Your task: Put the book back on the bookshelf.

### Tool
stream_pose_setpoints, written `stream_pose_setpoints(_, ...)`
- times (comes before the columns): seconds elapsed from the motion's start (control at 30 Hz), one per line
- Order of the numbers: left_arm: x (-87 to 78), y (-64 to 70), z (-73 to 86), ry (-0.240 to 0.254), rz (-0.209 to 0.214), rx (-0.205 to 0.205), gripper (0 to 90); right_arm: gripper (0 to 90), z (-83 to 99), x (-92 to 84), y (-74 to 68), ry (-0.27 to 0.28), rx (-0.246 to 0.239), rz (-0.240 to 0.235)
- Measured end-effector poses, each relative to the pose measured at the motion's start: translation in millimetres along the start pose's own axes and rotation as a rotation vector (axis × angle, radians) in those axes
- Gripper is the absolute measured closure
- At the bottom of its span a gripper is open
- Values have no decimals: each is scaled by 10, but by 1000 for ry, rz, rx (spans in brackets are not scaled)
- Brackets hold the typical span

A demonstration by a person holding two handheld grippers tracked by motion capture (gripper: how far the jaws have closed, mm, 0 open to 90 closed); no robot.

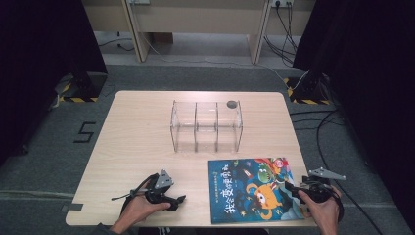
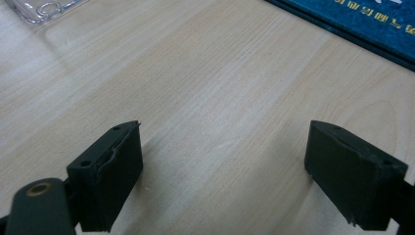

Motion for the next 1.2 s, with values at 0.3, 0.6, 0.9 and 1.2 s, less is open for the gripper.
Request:
stream_pose_setpoints(0.3, 1, 1, -9, -17, -7, -9, 136, 219, 20, 6, 16, -12, -16, 10)
stream_pose_setpoints(0.6, -29, -46, 1, -45, -17, -13, 147, 264, 54, 30, -49, -53, -22, -8)
stream_pose_setpoints(0.9, -37, 17, 7, -51, 5, -14, 155, 292, 44, 78, -153, -42, 3, -78)
stream_pose_setpoints(1.2, -60, 35, 6, -45, 30, -42, 181, 215, 11, 109, -255, -44, 77, -80)
Point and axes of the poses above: each handheld gripper's, and its own axes: x roughly forward along the jaws, z roughly out of its underside, y roughly to its right, the point moved 9 cm from there along x, roughly forward along the jaws, and after that the axes turned 7 degrees about -x, right-handed, at the moved point
